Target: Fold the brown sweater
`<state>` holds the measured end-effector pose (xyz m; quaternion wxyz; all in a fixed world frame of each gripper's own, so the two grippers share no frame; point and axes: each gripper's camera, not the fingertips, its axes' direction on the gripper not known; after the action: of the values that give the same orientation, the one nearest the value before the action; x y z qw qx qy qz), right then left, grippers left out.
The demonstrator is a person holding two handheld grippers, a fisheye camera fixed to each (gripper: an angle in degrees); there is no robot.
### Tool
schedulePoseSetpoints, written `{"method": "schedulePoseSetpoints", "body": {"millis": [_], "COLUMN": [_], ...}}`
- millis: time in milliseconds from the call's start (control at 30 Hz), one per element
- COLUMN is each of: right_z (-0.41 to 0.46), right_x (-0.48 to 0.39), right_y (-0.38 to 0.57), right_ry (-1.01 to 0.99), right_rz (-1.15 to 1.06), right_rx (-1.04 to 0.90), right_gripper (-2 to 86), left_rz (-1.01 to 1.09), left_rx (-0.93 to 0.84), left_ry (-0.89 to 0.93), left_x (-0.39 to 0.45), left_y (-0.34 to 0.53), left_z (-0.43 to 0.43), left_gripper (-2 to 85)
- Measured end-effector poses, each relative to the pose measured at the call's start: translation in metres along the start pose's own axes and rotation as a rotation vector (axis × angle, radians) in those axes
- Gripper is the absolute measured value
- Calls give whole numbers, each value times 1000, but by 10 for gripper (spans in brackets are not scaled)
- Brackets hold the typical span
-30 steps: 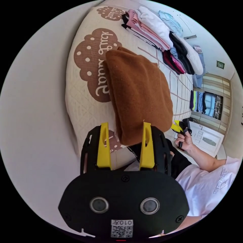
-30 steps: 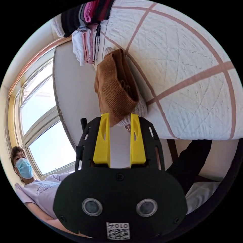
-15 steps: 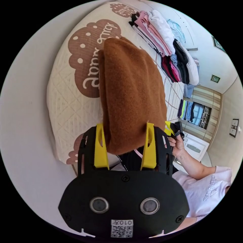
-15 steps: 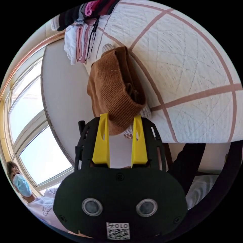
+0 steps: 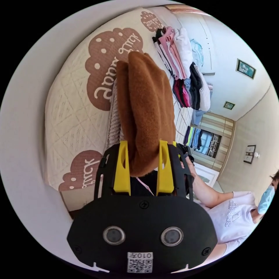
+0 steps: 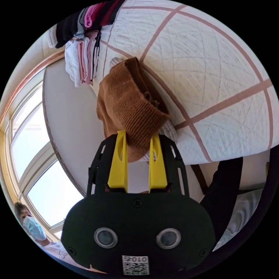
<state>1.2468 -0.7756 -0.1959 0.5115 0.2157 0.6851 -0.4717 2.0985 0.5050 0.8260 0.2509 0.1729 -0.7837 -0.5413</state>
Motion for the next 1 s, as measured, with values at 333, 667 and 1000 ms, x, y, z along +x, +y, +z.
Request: {"method": "schedulePoseSetpoints", "body": {"millis": [333,667,1000], "right_z": [-10,-33,-99], "right_x": [-44,-99,-198], "right_y": [15,28,38], "right_ry": [75,56,66], "right_rz": [-233,-406,-578], "right_rx": [-66,-51,-90], "right_gripper": [67,63,63], "left_rz": [162,406,215], "left_rx": [-1,-67,151], "left_ry": [-134,-251,238], "left_x": [27,120,79], "left_y": [20,4,95], "left_z": [-1,-17,4], "left_gripper": [107,104,108]}}
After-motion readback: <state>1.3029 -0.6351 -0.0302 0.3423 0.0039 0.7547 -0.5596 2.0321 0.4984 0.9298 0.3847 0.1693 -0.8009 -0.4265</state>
